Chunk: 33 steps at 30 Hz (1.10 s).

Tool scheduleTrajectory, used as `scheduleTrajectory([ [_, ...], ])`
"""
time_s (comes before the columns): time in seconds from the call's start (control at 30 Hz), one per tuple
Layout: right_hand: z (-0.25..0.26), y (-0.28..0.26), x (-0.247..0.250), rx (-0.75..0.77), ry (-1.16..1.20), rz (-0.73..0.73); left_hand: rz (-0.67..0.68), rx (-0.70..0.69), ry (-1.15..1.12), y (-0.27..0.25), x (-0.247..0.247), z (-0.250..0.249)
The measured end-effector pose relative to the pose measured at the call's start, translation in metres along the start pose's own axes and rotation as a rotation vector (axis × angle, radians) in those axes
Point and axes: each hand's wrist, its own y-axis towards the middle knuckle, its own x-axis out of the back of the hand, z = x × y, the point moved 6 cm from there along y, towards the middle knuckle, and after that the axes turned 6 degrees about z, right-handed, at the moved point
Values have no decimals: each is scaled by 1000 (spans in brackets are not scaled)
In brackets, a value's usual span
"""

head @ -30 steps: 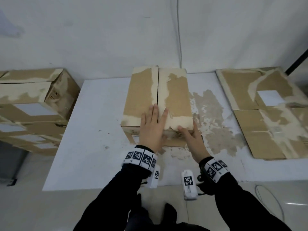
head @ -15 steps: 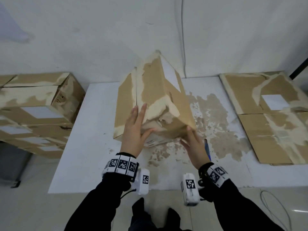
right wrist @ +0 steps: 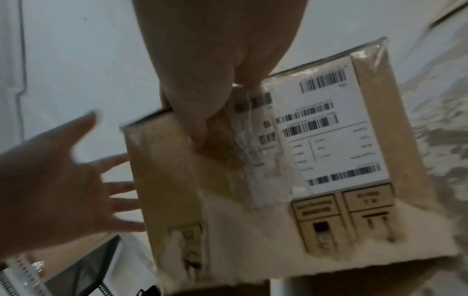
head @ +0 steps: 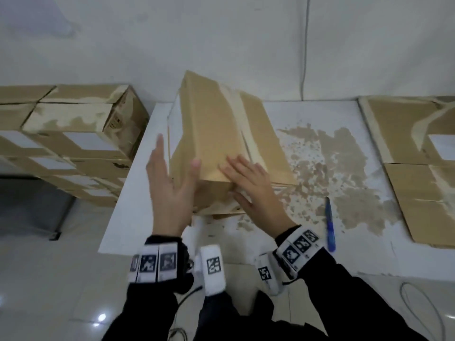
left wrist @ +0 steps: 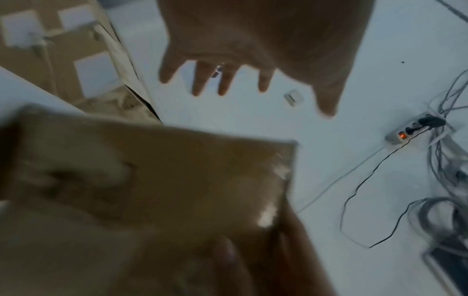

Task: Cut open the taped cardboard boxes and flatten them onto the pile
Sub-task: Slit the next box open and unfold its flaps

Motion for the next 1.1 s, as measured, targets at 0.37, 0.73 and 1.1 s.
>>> scheduleTrajectory([
  [0.37, -142, -154, 41, -1120, -191, -235, 71, 301, -277, 11, 15, 96],
  [0.73, -121, -107, 46, -1127, 153, -158, 48, 272, -126, -4, 7, 120],
  [1.1, 16, 165, -18, -581, -203, 387, 331, -385, 465, 92, 30, 93],
])
